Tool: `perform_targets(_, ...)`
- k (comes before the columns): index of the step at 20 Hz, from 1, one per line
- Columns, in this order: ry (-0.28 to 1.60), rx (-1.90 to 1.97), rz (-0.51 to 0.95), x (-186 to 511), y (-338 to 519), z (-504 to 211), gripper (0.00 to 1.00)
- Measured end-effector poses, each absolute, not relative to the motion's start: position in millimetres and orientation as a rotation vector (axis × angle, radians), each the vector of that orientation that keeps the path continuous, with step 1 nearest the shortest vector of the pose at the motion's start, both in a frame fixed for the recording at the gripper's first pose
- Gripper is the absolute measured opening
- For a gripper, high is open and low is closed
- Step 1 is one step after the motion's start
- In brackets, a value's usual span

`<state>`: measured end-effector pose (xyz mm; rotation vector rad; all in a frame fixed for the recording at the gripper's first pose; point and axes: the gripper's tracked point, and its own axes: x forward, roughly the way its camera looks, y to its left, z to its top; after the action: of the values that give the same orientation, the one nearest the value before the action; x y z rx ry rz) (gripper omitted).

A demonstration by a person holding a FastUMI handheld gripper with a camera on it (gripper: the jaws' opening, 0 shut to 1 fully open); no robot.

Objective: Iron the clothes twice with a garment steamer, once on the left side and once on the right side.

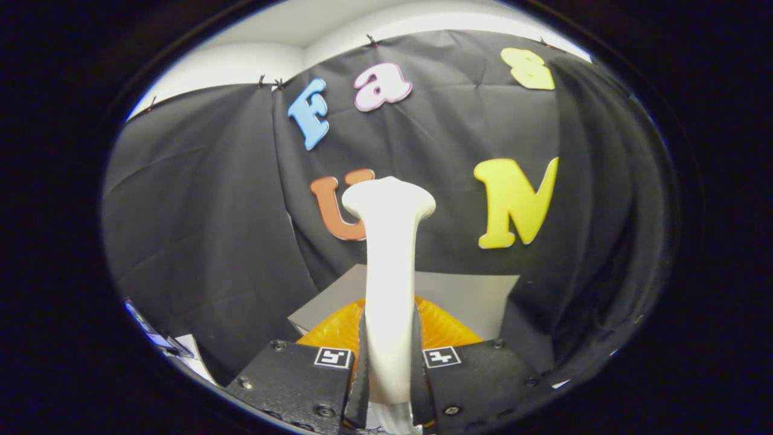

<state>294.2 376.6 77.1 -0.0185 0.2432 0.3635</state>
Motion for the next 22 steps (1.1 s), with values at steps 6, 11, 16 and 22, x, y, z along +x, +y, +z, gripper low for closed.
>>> perform_targets(6,0.060,0.015,0.254,218.9,281.8,148.8,0.30)
perform_targets(11,-0.045,-0.037,0.089,161.2,198.6,190.9,0.30)
perform_targets(16,-0.156,-0.065,-0.006,155.5,146.9,222.9,0.30)
perform_targets(22,-0.108,-0.102,-0.024,192.9,104.7,207.3,0.30)
